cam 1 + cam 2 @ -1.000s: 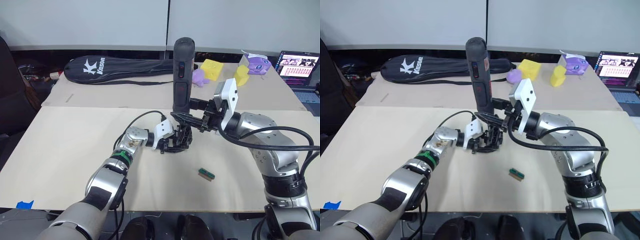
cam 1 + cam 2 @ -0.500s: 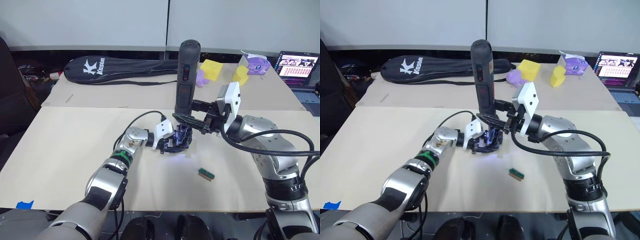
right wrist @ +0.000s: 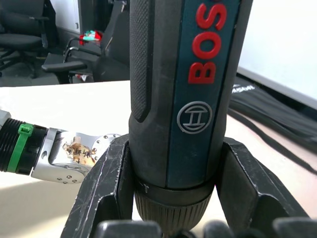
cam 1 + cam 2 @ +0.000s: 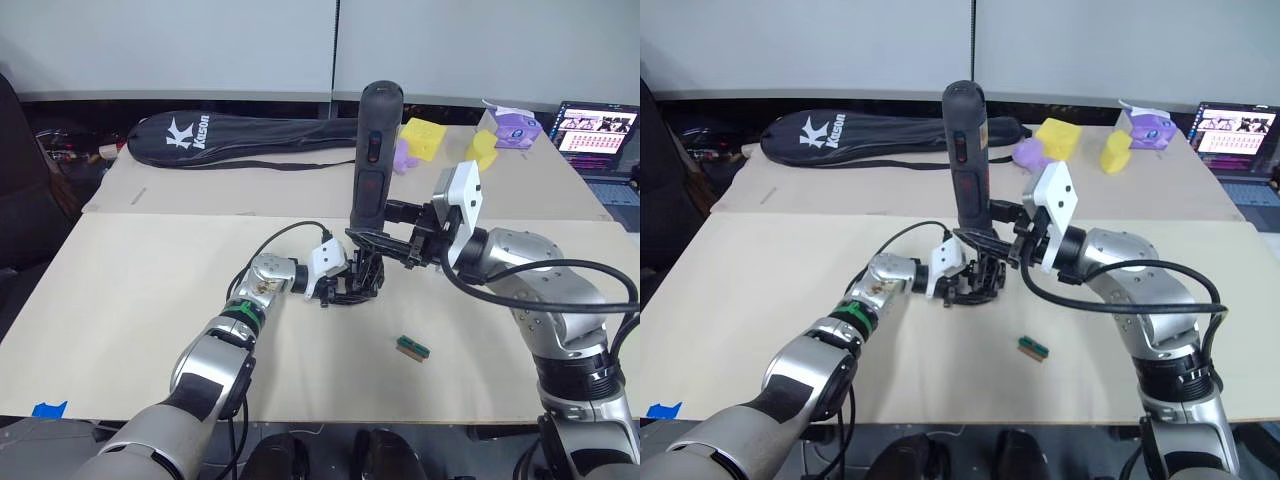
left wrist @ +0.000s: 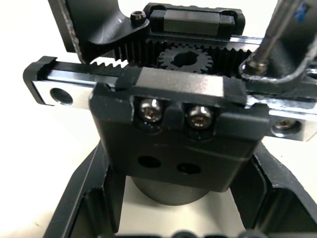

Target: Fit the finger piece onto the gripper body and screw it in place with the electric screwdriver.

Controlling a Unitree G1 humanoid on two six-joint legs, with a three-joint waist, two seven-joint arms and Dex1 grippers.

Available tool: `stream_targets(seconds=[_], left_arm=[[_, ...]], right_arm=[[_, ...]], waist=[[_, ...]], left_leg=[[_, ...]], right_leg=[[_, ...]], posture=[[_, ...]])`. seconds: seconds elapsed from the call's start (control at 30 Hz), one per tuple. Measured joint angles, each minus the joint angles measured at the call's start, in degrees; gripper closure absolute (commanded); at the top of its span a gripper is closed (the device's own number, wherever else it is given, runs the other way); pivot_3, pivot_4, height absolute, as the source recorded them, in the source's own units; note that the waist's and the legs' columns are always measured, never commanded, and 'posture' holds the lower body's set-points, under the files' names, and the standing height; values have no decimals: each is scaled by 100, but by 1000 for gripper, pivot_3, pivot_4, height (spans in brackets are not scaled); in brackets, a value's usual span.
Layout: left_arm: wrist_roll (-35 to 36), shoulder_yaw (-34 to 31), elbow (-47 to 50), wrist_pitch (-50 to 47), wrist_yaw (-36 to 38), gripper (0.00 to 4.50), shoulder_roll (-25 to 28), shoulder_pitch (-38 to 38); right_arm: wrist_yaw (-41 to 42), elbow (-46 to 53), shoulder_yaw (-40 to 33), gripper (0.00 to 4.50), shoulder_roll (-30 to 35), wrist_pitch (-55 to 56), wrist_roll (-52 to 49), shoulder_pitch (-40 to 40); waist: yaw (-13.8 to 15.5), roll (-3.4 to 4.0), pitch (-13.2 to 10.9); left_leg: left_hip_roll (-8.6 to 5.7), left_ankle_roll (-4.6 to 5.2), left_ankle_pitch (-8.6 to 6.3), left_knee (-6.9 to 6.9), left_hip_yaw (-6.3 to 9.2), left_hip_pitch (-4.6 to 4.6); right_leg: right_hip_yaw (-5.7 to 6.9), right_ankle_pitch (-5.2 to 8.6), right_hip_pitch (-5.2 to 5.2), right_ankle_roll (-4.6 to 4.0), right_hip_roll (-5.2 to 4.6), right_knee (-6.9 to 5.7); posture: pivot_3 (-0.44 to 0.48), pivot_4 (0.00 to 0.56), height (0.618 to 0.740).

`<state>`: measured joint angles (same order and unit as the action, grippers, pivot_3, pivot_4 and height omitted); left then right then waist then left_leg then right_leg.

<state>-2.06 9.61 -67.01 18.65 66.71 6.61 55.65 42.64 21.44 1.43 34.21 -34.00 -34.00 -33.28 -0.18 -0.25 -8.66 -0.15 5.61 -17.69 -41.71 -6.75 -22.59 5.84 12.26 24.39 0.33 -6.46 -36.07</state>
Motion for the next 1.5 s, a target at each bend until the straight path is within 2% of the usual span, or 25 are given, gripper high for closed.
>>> stream_targets(seconds=[0.1,0.27,0.43,0.47,0.5,0.57,0.6,0.73,0.8,0.9,0.93,1.0,1.07,1.17,1.37,1.5], left_arm=[[8,-21,9,29,62,2167,1,1],[-1,-48,11,38,98,2167,6,1],[-5,-54,7,15,83,2167,6,8],[-7,-52,2,-7,85,1367,4,19],[-4,-62,-1,-19,97,1137,8,25],[-64,-45,-49,-38,54,261,94,35],[-74,-50,-57,-30,79,5,190,46],[-49,-104,-28,-69,418,0,679,70],[83,-74,386,-195,1140,0,885,-35],[735,237,1959,-867,2245,0,1631,-730],[854,328,2231,-975,2339,0,1704,-856],[1302,682,3399,-1466,2482,0,1929,-1414],[1463,852,4215,-1897,2501,0,1760,-1870],[1501,1118,4754,-2182,2307,0,1377,-2172],[1345,1211,4789,-2226,1850,0,988,-2194],[1179,1267,4410,-1982,1513,0,622,-2174]], right_arm=[[-179,197,-76,2585,-9,-214,-149,-29],[-612,806,-606,2585,-221,-289,-595,-660],[-852,1056,-710,2585,-322,-453,-1072,-549],[-911,1183,-757,2585,-319,-614,-1399,-406],[-923,1253,-767,2585,-311,-702,-1594,-334],[-1026,1535,-830,2585,-218,-906,-2140,-151],[-1052,1737,-919,2585,-102,-995,-2417,2],[-1063,2218,-1050,2585,361,-1121,-2797,797],[-1064,2446,-1280,2585,496,-1043,-2628,1535],[-1056,2778,-1663,2585,572,-807,-2096,2838],[-1053,2802,-1735,2585,568,-754,-2019,2990],[-1130,3030,-1983,2585,428,-476,-1645,3611],[-1369,3315,-2039,2585,144,-250,-1384,4110],[-1619,3599,-2008,2585,38,150,-1120,4638],[-1910,3646,-2027,2585,-5,773,-658,5303],[-1895,3645,-2023,2585,-175,1070,-269,5695]], waist=[[2,0,0],[14,1,0],[5,0,0],[6,0,0],[6,0,0],[6,-1,-1],[6,-1,-2],[14,-1,-2],[66,-3,-2],[68,-2,-2],[63,0,-3],[76,1,-2],[130,2,-3],[126,3,-4],[71,3,-4],[103,4,-3]], left_leg=[[-3,1,0,-1,-1,-33],[-7,1,2,-5,-5,-53],[-7,1,2,-5,-7,-50],[-5,1,2,-5,-6,-51],[-5,1,2,-5,-6,-51],[-5,1,2,-5,-6,-55],[-5,1,2,-4,-6,-58],[-7,2,2,-4,-6,-58],[-7,2,1,-5,-6,-62],[-7,1,1,-1,-8,-63],[-7,1,1,-1,-7,-63],[-6,0,1,-1,0,-50],[-8,0,1,-4,8,-33],[-9,-1,1,-10,7,-13],[-3,0,0,2,-2,21],[-5,1,0,6,-2,15]], right_leg=[[13,-1,31,-1,2,-1],[32,-1,52,0,30,-8],[31,-1,46,0,34,-5],[32,-1,46,0,35,-5],[31,-1,47,0,34,-6],[32,-1,52,0,34,-6],[32,-1,55,0,34,-5],[33,-1,54,0,34,-3],[37,-1,53,0,38,-1],[31,0,57,1,40,-7],[29,0,56,1,41,-7],[30,2,39,5,43,-4],[35,10,5,13,43,13],[13,16,-15,24,42,18],[-37,15,-18,10,50,-3],[-34,15,-16,8,51,-1]], posture=[[0,150,740],[0,150,740],[0,150,740],[0,150,740],[0,150,740],[0,150,740],[0,150,740],[0,150,740],[0,150,740],[0,150,740],[0,150,740],[0,150,740],[0,150,740],[0,150,740],[0,150,740],[0,150,740]])
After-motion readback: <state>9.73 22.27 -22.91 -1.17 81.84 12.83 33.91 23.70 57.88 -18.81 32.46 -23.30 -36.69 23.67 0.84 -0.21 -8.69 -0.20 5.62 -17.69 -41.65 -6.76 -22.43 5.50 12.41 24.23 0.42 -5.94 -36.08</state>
